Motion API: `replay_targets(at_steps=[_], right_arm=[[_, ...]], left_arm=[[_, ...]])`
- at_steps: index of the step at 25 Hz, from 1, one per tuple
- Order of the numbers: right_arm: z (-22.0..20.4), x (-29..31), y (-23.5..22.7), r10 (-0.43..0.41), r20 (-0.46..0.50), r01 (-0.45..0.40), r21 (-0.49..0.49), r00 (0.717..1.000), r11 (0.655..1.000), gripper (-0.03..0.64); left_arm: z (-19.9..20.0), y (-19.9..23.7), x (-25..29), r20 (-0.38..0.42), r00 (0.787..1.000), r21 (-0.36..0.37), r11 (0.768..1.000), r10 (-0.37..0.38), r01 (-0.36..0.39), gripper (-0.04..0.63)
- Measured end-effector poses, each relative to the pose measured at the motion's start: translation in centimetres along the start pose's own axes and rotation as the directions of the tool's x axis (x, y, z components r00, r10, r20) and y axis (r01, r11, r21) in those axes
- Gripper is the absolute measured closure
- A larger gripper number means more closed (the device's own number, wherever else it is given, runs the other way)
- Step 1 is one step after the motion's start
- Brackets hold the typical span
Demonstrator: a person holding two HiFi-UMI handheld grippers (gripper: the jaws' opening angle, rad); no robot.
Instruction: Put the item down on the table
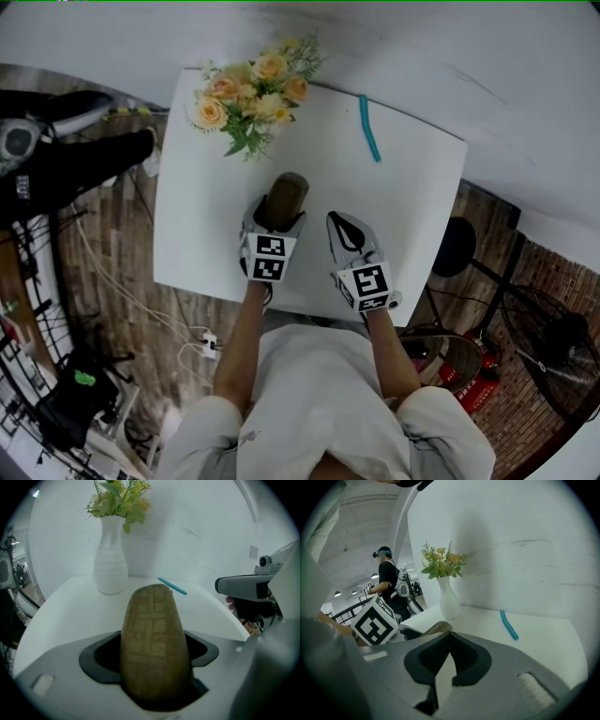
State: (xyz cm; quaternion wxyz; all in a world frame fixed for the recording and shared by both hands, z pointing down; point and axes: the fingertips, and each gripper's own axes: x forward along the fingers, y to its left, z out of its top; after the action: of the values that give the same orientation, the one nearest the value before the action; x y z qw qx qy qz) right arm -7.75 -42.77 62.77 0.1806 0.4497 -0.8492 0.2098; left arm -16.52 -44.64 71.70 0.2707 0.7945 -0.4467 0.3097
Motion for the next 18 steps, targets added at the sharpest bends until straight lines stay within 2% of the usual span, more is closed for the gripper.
replay_targets(at_steps=[6, 18], right_arm=[[-0.1, 0.2, -0.1, -0.006, 0.0, 0.006, 0.003, 1.0, 1.0, 0.612], [0.7, -0.8, 0.3, -0.016, 0.019, 0.016, -0.009, 1.0, 1.0, 0.612]], left_arm=[[0.8, 0.0, 0.3, 0.023, 1.0, 0.027, 1.0, 0.009, -0.01, 0.175], [1.6, -0.9, -1.4, 0.06, 0.998, 0.031, 0.999, -0.03, 0.028, 0.158]])
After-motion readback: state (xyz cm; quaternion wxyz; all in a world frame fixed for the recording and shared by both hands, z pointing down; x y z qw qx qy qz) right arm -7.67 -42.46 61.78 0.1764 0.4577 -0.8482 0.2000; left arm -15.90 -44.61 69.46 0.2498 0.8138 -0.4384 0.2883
